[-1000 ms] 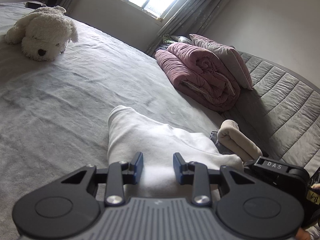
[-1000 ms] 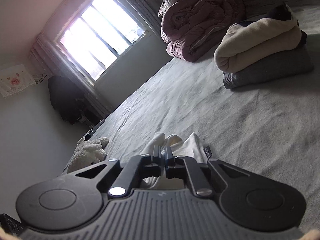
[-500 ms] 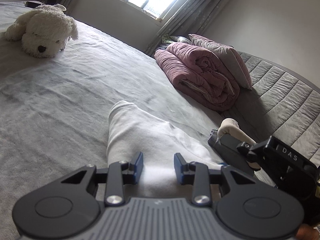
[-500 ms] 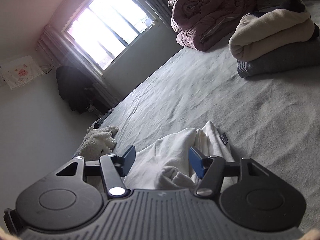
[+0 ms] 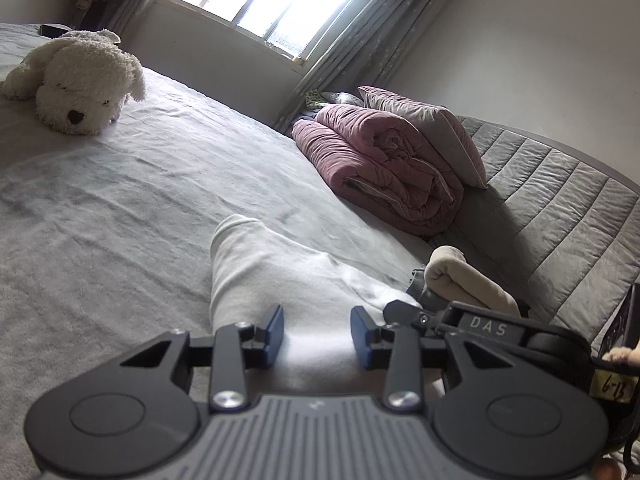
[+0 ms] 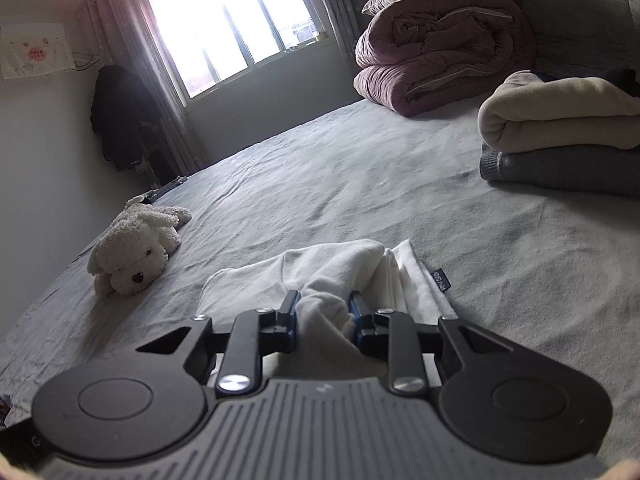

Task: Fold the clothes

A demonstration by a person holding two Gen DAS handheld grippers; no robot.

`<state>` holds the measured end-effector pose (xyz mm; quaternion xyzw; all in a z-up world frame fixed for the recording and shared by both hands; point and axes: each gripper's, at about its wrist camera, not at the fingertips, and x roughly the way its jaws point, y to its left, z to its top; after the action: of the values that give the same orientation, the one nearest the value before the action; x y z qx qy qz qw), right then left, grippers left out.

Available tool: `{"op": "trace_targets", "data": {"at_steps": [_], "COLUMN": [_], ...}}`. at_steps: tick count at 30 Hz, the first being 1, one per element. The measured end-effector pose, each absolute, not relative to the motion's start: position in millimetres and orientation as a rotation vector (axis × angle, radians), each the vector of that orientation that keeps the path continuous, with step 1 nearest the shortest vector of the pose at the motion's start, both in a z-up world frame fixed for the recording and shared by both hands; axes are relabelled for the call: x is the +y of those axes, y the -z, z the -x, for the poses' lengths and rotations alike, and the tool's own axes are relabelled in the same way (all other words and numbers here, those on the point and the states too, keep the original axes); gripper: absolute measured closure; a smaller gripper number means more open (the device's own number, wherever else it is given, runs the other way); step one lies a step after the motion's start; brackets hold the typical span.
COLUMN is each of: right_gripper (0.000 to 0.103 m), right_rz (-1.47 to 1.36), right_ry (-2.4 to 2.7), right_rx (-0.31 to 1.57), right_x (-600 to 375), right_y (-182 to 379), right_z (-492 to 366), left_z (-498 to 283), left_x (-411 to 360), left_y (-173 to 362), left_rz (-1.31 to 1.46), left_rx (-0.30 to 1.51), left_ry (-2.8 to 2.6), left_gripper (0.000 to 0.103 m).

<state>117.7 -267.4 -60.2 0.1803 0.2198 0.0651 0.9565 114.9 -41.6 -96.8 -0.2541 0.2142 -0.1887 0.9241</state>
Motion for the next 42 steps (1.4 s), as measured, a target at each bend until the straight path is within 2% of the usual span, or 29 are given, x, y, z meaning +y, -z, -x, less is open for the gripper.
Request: {"op": "trace_targets", "data": {"at_steps": [5, 12, 14, 16, 17, 22, 26, 34, 42], "right_gripper": [0.077, 0.077, 0.076, 0.073, 0.066, 0.063, 0.063, 0.065, 0.060], "right_rz": [-0.357, -0.352, -0.323, -0.315, -0.317, -0.282, -0.273, -0.225, -0.267], "right_ry": [-0.123, -0.060, -0.057, -0.053, -0.052, -0.020, -0.033, 0.029, 0.036], "right_rx": [0.389, 0.561, 0.558, 0.525, 0.498, 0.347, 0.310, 0.474, 0.490], "right_x": [-272.2, -285.2, -281.8, -280.1, -280.3, -281.4, -278.8, -274.5, -279.8], "right_y": [52.1, 79.8, 79.3, 75.8, 73.2, 59.2, 58.5, 90.4, 95.4], "right_z": [-111.5, -134.7, -134.0, -129.9, -126.9, -111.3, -110.6, -134.8, -133.7], "left_z": [-118.9, -123.0, -120.3, -118.0, -117.0, -117.4, -116.9, -117.5, -118.4], "left_x": [-44.4, -61.3, -66.5, -66.9, -65.7, -61.7, -61.9, -61.0, -61.4], "left_y": [87.4, 102.1, 102.6, 103.5, 104.4, 104.3, 104.3, 105.5, 104.7], "left_rz": [0.513, 0.414, 0.370, 0.360, 0.364, 0.385, 0.385, 0.402, 0.396], "left_rx": [0.432, 0.470, 0.456, 0.444, 0.438, 0.440, 0.438, 0.439, 0.442], "left_ry": [0.388, 0.399, 0.391, 0.395, 0.398, 0.410, 0.413, 0.427, 0.426], "left_gripper": [0.066, 0.066, 0.064, 0.062, 0.062, 0.062, 0.061, 0.060, 0.060]}}
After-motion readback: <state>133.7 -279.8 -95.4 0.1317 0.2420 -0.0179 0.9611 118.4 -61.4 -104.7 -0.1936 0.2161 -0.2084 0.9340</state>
